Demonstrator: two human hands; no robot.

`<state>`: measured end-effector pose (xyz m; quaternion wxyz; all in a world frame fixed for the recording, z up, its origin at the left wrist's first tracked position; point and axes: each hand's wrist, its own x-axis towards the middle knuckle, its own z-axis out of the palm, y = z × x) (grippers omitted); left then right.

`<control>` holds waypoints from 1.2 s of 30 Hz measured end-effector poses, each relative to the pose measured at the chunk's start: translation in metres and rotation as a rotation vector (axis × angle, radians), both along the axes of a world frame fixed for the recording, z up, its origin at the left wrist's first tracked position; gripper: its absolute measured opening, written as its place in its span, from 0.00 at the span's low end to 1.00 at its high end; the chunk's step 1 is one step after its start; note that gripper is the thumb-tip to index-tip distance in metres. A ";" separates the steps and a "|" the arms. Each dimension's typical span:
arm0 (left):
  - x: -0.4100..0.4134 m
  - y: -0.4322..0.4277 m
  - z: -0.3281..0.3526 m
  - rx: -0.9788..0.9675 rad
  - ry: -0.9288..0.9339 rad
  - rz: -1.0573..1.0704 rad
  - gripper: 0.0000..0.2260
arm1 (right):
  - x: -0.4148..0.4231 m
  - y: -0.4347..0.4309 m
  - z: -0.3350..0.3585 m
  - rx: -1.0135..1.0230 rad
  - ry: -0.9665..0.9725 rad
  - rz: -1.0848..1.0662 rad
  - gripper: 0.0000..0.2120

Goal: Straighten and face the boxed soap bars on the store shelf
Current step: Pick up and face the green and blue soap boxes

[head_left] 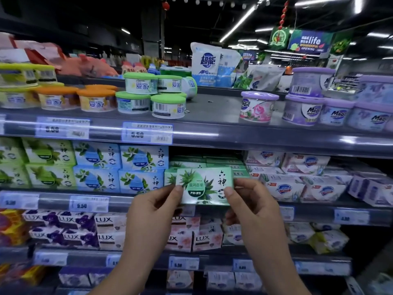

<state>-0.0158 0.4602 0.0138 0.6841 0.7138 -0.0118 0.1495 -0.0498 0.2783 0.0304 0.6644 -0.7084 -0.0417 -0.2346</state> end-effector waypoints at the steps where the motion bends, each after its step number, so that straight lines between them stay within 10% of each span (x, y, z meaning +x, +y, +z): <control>1: 0.001 -0.002 0.002 0.089 -0.049 0.012 0.11 | 0.004 -0.005 -0.003 -0.011 0.005 -0.033 0.06; 9: 0.035 -0.035 0.030 0.428 -0.271 0.090 0.10 | 0.047 -0.043 -0.001 -0.064 0.095 -0.160 0.11; 23: 0.092 -0.060 0.046 0.646 0.006 0.090 0.11 | 0.099 -0.070 0.021 -0.104 0.327 0.043 0.10; 36: 0.057 -0.038 0.031 0.511 -0.177 0.100 0.18 | 0.065 -0.092 0.017 -0.189 0.240 -0.058 0.15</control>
